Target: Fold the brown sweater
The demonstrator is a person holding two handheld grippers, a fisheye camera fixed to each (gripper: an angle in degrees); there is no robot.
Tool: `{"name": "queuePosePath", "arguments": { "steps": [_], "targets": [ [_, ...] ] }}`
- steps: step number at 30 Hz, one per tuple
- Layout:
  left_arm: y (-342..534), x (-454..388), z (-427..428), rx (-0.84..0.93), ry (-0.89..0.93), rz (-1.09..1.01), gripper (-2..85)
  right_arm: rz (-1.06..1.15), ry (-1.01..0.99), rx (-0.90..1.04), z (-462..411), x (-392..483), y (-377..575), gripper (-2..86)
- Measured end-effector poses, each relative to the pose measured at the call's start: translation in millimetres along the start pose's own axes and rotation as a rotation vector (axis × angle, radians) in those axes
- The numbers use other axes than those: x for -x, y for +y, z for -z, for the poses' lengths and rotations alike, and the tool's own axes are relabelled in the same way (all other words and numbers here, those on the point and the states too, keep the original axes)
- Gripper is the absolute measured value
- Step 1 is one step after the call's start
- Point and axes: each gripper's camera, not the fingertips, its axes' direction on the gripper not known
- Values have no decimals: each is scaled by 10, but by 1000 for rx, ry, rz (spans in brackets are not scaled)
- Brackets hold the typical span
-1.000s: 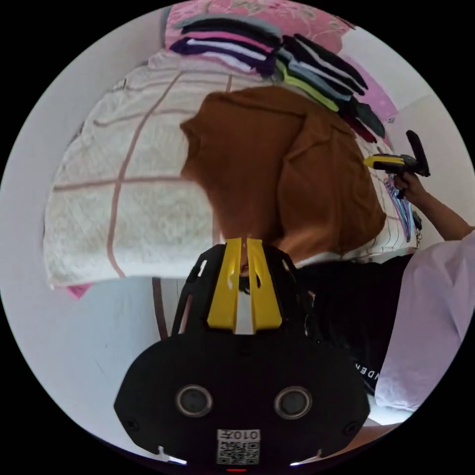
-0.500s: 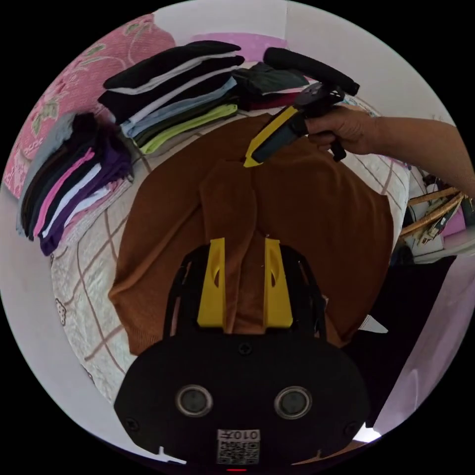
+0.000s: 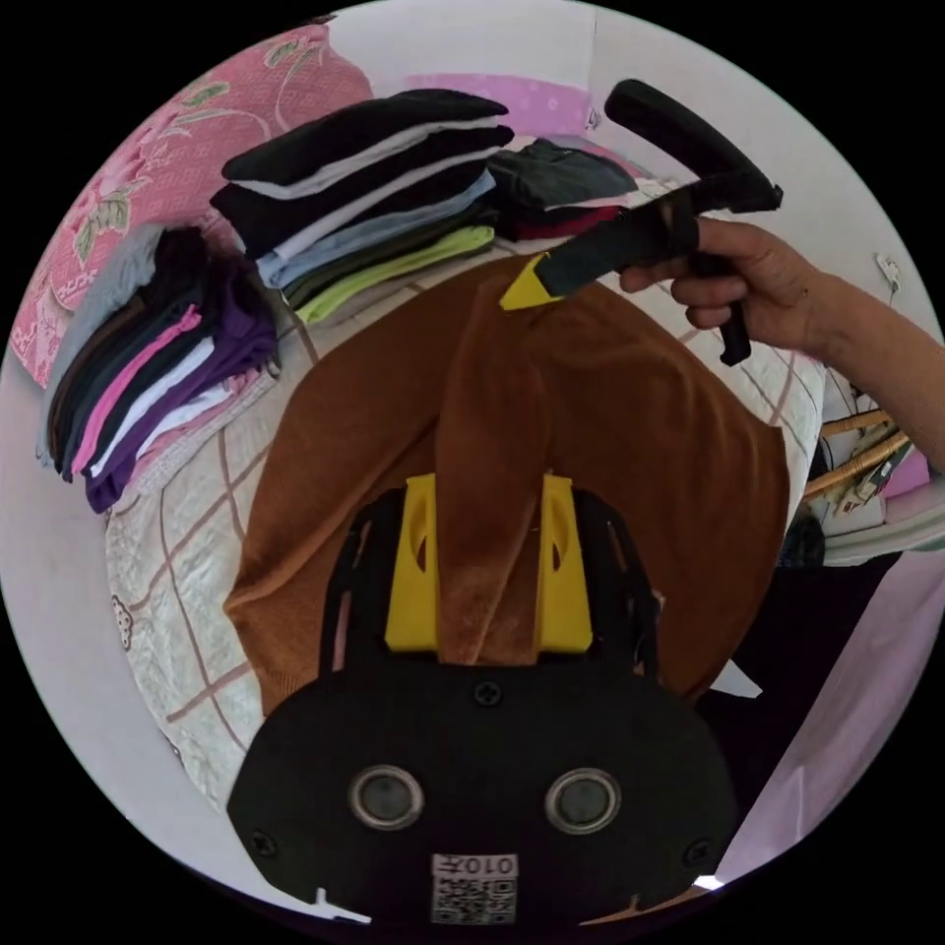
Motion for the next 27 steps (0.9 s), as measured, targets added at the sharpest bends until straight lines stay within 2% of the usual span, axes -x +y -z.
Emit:
{"name": "queuePosePath", "arguments": {
  "steps": [6,8,10,11,13,15,17,20,23,27],
  "targets": [
    [-216,108,127,-84,-32,22,69,106,-83,-9,117,273,-156,40],
    [-213,263,232,-143,1,75,54,163,-19,-15,161,344,-123,53],
    [-139,552,298,-189,187,130,47,142,148,-53,296,243,-34,70],
    [-105,630,291,-193,251,145,47,134,186,-66,328,197,-10,73],
    [90,909,181,-185,491,222,51,100,275,-58,368,-14,0,78],
    [271,1061,87,-174,593,283,54,87,289,15,303,-158,-89,81],
    [433,1147,94,-174,556,317,58,82,268,50,222,-234,-199,85],
    [544,1243,250,-224,531,297,61,157,85,27,95,-113,-398,103],
    [429,1272,502,-279,528,150,62,258,-213,36,-68,138,-663,145],
    [155,1256,948,-348,422,-130,63,305,-534,260,-456,296,-1118,176]
  ]
}}
